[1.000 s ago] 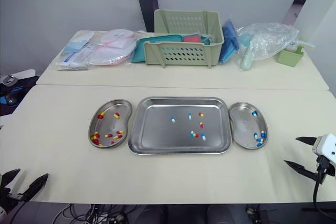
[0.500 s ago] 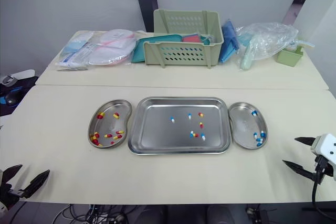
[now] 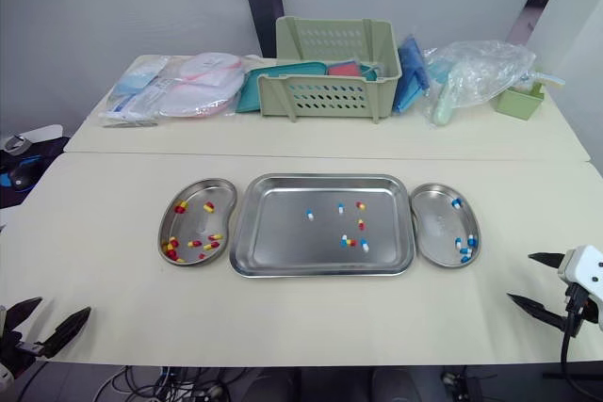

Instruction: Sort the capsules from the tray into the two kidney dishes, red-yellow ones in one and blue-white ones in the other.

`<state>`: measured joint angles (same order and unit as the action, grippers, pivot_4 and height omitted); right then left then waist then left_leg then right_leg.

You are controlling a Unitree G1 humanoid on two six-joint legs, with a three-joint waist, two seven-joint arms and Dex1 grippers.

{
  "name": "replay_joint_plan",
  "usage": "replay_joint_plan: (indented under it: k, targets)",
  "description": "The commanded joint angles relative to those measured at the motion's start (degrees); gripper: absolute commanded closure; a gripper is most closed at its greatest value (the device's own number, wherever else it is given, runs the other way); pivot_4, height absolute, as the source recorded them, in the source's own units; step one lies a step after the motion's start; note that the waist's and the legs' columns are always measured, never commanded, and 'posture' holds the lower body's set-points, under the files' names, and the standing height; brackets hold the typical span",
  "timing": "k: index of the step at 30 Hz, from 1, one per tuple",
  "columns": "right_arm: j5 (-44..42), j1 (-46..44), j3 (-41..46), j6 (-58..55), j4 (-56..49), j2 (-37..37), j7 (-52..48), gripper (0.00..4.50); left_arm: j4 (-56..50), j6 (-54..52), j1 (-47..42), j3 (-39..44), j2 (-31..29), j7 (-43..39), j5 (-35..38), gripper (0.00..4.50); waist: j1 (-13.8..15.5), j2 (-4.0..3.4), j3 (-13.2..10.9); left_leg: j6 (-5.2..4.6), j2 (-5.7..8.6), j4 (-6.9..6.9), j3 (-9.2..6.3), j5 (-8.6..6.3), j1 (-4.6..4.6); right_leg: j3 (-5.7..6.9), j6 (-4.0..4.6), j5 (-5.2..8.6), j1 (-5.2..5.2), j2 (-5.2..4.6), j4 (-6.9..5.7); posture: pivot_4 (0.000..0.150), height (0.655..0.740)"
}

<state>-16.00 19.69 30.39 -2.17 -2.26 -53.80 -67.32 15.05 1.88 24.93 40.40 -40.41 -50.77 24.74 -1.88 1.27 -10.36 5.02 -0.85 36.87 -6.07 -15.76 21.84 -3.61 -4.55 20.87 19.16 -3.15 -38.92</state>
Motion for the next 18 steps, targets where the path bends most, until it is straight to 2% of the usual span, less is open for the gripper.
replay_joint_plan:
  k: [1,9,12,18]
  targets:
    - [-0.5,-0.5,1.3,1.1,-0.4,-1.1,-0.2,0.03,-5.1,1.4,1.5,-0.3,-0.2,-2.5,0.8,0.00,0.0,0.00,0.0,0.00,0.00,0.00,0.00,0.00,0.00,0.00,0.00,0.00,0.00,0.00,0.00,0.150,0.7400]
    - [-0.3,-0.5,0.9,1.7,0.6,-1.0,-0.6,0.03,-19.7,-2.7,5.3,-4.1,1.0,-7.7,4.8,0.00,0.0,0.00,0.0,0.00,-0.01,0.01,0.03,0.00,0.01,-0.02,0.00,0.00,-0.02,0.00,0.00,0.150,0.7400]
    - [-0.1,-0.2,0.9,2.1,0.9,-0.8,-0.4,0.03,-25.6,-4.0,6.6,-6.3,2.6,-8.6,6.7,0.00,0.0,-0.02,0.0,0.00,-0.01,0.02,0.05,0.00,0.00,-0.03,0.00,0.00,-0.03,0.00,0.00,0.150,0.7400]
    - [-0.1,0.1,0.8,2.6,1.1,-0.7,0.0,0.03,-33.7,0.0,6.9,-13.5,8.0,-11.9,8.0,0.00,0.0,-0.03,0.0,0.00,-0.01,0.04,0.07,0.00,-0.01,-0.04,0.00,0.00,-0.06,0.00,0.00,0.150,0.7400]
